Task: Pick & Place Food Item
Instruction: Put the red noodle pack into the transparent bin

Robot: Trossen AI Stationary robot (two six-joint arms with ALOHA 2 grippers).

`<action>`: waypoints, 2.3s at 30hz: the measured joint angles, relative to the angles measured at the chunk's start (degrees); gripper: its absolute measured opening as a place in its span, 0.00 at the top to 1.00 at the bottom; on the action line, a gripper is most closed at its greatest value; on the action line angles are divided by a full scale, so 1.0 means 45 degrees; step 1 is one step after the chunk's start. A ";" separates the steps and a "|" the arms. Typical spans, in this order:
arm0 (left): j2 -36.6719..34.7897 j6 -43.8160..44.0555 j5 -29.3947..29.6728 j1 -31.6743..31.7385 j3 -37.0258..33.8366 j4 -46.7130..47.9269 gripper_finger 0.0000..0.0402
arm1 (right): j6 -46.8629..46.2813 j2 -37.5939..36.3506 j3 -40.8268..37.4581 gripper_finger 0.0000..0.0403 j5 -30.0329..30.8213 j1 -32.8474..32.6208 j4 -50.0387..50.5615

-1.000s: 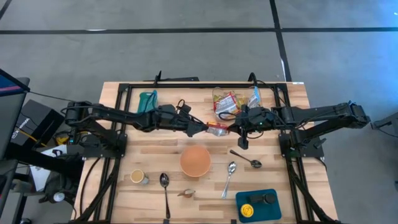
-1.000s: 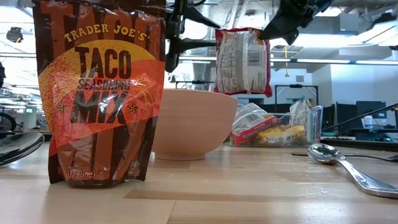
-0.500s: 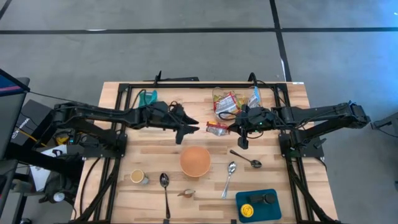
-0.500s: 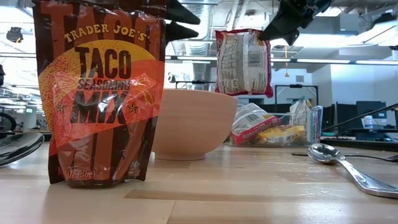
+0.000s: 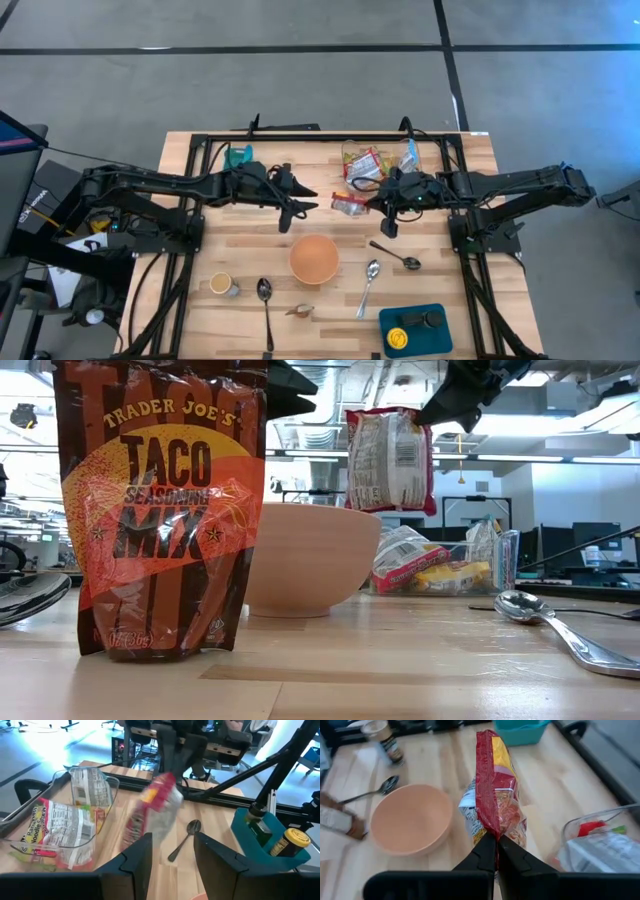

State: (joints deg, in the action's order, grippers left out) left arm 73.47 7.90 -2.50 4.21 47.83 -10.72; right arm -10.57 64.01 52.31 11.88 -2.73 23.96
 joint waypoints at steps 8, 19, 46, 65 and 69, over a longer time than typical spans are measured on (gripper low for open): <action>0.0005 0.0005 -0.0005 0.0000 0.0000 -0.0007 0.65 | -0.0374 -0.0092 0.0548 1.00 0.1463 0.1359 -0.0119; 0.0010 0.0010 -0.0015 0.0000 0.0000 -0.0107 0.65 | 0.0051 -0.0092 0.1757 1.00 0.1479 0.4526 -0.0065; 0.0015 0.0010 -0.0019 0.0000 0.0000 -0.0226 0.65 | -0.2194 -0.0087 0.2079 1.00 0.2036 0.8118 0.4119; 0.0015 0.0010 -0.0022 0.0000 0.0000 -0.0296 0.65 | -0.4305 0.0284 0.2074 1.00 0.2428 0.6945 0.4523; 0.0015 0.0010 -0.0022 0.0000 0.0000 -0.0291 0.65 | -0.4514 0.0818 0.2074 1.00 0.2926 0.6744 0.4896</action>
State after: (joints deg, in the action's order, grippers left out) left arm 73.54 7.94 -2.60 4.21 47.83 -12.03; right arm -30.88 67.69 61.65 25.04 27.62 45.99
